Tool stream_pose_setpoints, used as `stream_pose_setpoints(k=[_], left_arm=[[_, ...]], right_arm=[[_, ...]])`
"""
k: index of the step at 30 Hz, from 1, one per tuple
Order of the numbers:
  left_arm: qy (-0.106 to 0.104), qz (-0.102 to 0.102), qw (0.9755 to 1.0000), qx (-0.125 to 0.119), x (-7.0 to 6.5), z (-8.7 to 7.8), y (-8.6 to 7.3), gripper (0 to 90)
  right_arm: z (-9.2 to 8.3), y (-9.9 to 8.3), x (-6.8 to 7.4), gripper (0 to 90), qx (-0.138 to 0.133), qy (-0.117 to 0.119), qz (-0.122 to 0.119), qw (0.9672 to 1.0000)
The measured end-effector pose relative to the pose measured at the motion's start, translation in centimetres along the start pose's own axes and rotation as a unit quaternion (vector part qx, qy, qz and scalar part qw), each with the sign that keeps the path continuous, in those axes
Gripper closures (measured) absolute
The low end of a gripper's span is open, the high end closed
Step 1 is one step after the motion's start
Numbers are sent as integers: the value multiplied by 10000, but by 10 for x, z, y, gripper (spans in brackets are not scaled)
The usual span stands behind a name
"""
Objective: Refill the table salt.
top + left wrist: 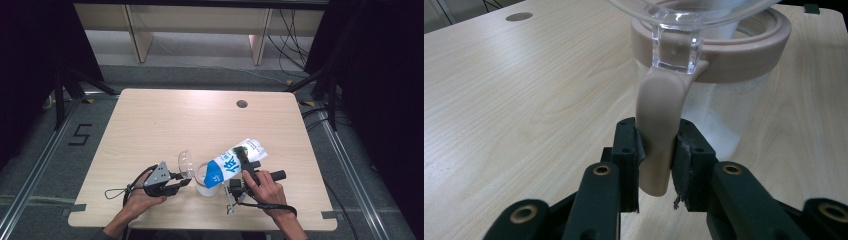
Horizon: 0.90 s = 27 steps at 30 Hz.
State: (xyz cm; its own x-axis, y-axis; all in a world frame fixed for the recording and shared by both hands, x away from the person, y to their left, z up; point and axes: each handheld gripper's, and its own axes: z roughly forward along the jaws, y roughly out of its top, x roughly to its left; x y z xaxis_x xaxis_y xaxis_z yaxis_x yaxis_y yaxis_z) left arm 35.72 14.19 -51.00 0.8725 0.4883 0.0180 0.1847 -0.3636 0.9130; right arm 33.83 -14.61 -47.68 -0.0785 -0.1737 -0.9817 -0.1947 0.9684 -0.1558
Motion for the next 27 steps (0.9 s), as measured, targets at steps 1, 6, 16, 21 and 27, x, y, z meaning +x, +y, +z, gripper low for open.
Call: stream_pose_setpoints(k=[1, 6, 16, 21, 27], left_arm=[[-1, -1, 10000, 1, 0, 0, 0, 734], [-1, 13, 10000, 5, 0, 0, 0, 734], [-5, 18, 10000, 10, 0, 0, 0, 734], [-4, 17, 10000, 10, 0, 0, 0, 734], [-8, 14, 10000, 5, 0, 0, 0, 734]], right_arm=[[0, 0, 0, 534, -5, -7, 15, 10000], [0, 0, 1, 535, 3, 17, 3, 10000], [0, 0, 1, 538, -7, 10, -12, 10000], [0, 1, 0, 538, -33, -17, -82, 10000], [1, 0, 0, 539, -8, -10, -39, 10000]])
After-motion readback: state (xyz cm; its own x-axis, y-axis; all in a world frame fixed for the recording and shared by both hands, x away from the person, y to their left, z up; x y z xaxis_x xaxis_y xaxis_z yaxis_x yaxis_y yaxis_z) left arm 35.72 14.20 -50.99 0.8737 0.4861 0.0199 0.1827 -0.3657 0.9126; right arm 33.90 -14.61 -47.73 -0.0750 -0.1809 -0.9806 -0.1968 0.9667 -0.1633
